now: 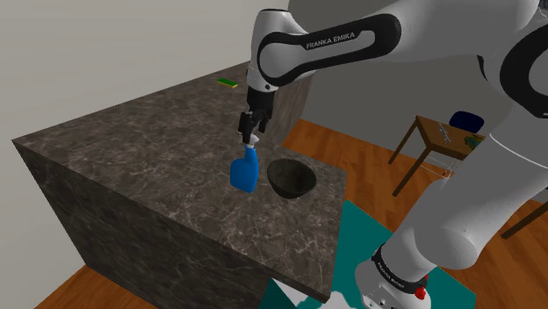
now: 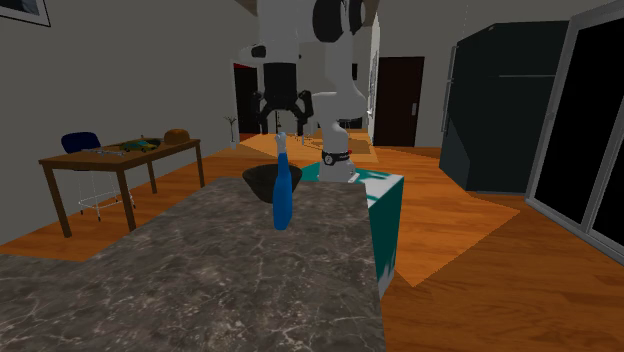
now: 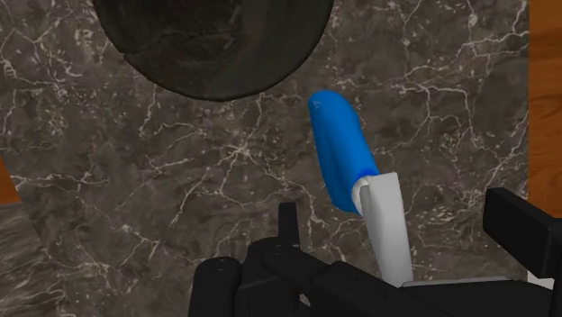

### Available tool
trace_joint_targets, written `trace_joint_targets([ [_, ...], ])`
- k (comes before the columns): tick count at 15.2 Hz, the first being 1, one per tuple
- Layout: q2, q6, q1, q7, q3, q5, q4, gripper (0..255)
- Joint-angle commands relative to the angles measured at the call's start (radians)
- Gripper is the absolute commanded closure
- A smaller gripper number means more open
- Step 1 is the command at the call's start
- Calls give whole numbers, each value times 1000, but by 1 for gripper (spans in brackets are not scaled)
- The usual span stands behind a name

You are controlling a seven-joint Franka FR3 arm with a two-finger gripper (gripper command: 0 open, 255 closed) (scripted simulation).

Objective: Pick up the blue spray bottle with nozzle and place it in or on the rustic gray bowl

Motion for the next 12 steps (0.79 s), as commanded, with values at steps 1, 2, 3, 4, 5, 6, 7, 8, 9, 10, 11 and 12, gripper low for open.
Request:
trace_joint_targets([
  [1, 9, 28, 1, 2, 1, -1, -19, 0],
  [2, 14, 41, 1, 3, 2, -2, -27, 0],
  [3, 19, 54, 1, 3, 2, -2, -36, 0],
  [4, 21, 62, 1, 4, 2, -3, -41, 0],
  [5, 21, 62, 1, 4, 2, -3, -40, 0],
  [6, 21, 62, 1, 4, 2, -3, -40, 0],
  [7, 21, 62, 1, 4, 2, -3, -40, 0],
  [8, 21, 62, 1, 4, 2, -3, -40, 0],
  [9, 21, 62, 1, 4, 2, -3, -40, 0],
  [10, 21, 62, 1, 4, 2, -3, -40, 0],
  [11, 21, 62, 1, 4, 2, -3, -40, 0],
  [12, 21, 62, 1, 4, 2, -3, -40, 0],
])
